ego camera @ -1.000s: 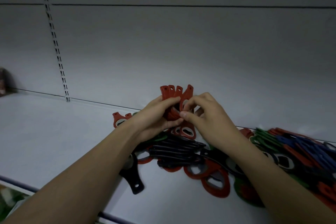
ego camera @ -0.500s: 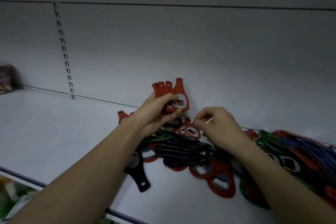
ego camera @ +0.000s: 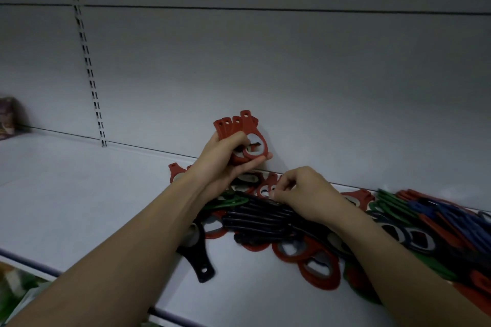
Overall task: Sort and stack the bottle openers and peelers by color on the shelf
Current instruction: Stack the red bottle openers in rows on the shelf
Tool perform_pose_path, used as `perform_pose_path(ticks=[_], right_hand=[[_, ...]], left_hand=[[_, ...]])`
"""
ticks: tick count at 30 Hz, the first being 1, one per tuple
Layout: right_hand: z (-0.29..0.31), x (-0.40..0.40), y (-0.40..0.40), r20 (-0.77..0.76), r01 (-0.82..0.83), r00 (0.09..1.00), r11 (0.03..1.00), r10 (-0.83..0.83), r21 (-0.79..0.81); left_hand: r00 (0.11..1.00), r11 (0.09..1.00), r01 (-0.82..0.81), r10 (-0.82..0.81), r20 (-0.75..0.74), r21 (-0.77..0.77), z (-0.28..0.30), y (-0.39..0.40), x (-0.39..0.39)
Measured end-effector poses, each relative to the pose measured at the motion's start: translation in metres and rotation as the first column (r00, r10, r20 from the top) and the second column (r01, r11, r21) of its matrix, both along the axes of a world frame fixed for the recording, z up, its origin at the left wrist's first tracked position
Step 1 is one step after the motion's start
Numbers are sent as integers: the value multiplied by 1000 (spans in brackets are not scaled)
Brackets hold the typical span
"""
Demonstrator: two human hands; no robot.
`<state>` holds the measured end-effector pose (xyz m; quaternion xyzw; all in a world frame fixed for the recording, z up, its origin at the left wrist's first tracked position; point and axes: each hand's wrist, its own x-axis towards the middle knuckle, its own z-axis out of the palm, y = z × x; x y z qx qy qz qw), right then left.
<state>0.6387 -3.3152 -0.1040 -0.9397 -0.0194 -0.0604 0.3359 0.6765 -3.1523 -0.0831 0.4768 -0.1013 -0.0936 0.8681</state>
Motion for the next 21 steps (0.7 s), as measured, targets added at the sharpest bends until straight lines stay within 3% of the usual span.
perform_pose_path(ticks=[2, 6, 8, 11, 14, 16, 21], right_hand=[[3, -3, -2, 41, 14, 999, 991, -20, 136], [18, -12, -7, 186, 6, 979, 933, -78, 360], [24, -13, -8, 322, 7, 938, 937, -127, 350], [26, -15, -1, 470, -20, 878, 974, -90, 224], [19, -15, 9, 447, -131, 888, 991, 104, 29], [14, -12, 12, 412, -185, 896, 983, 168, 1], [19, -8, -4, 359, -134, 933, 946, 20, 295]], left_hand=[[1000, 1000, -7, 7, -21, 3, 1, 1, 0], [999, 980, -21, 26, -22, 199, -1, 1, 0], [998, 974, 34, -19, -66, 224, -3, 0, 0], [982, 980, 148, -130, -134, 134, -3, -2, 1], [961, 954, 270, -257, -104, 131, -4, -4, 0], [957, 938, 288, -277, -82, 195, -5, -6, -1], [989, 975, 126, -108, -105, 181, -5, -3, 4]])
